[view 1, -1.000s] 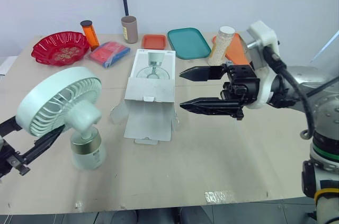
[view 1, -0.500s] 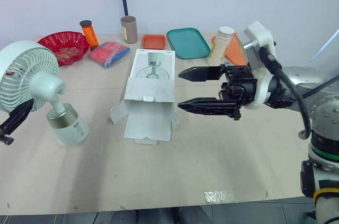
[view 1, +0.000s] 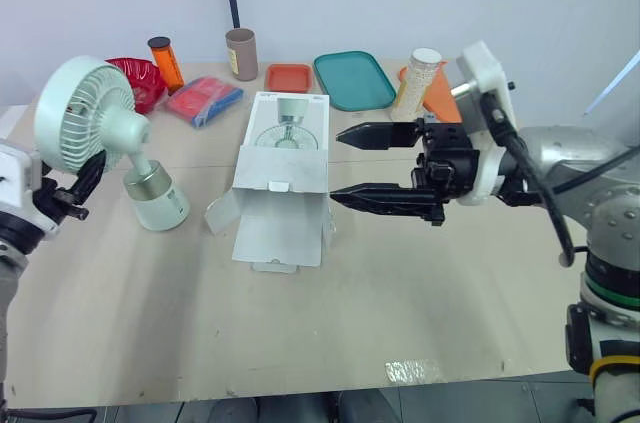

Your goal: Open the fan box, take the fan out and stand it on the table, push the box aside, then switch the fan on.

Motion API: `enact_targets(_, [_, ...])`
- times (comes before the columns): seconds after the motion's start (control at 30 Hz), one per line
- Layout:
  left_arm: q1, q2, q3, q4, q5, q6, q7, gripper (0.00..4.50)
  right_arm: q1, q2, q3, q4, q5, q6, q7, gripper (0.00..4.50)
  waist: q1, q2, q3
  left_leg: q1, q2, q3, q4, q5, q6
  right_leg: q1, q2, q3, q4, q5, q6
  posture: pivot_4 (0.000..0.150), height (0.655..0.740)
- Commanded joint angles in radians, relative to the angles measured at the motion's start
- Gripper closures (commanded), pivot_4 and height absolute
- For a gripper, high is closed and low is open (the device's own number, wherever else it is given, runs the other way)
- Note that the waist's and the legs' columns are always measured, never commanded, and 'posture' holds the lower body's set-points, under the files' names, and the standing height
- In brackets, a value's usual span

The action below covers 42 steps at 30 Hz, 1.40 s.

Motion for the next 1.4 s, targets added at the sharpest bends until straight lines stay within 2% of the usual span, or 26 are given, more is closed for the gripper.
enact_targets(0.03, [0.002,-0.047,0.023,-0.058,0.029,-0.064,0.043,2.21,0.001,-0.007,0.000,-0.039,-0.013,-0.029,0.016,0.00,0.000,0.000,0.000,0.000,0.000,0.000,0.000,0.000,0.000,0.000,0.000,0.000,0.000,0.000,0.000,0.150,0.7400])
enact_targets(0.3, [0.044,-0.156,-0.016,-0.099,0.081,-0.095,0.087,2.21,-0.007,-0.011,0.017,-0.031,-0.041,-0.042,0.045,0.00,0.004,0.000,0.000,0.000,0.000,0.000,0.000,0.000,0.000,0.001,0.000,0.000,0.000,0.000,0.000,0.150,0.7400])
enact_targets(0.6, [0.058,-0.222,-0.051,-0.133,0.073,-0.055,0.122,2.21,-0.001,-0.017,0.021,-0.043,-0.052,-0.036,0.065,0.00,0.022,0.000,0.000,0.001,-0.001,0.000,0.001,0.000,0.000,0.001,0.000,0.000,0.000,0.000,0.000,0.150,0.7400])
enact_targets(1.4, [0.045,-0.271,-0.078,-0.046,-0.063,0.030,0.119,2.21,0.001,0.004,0.018,-0.056,-0.049,-0.022,0.020,0.00,0.024,0.002,-0.002,0.003,-0.001,-0.001,0.001,0.000,0.000,0.004,0.000,0.000,0.000,0.000,0.000,0.150,0.7400])
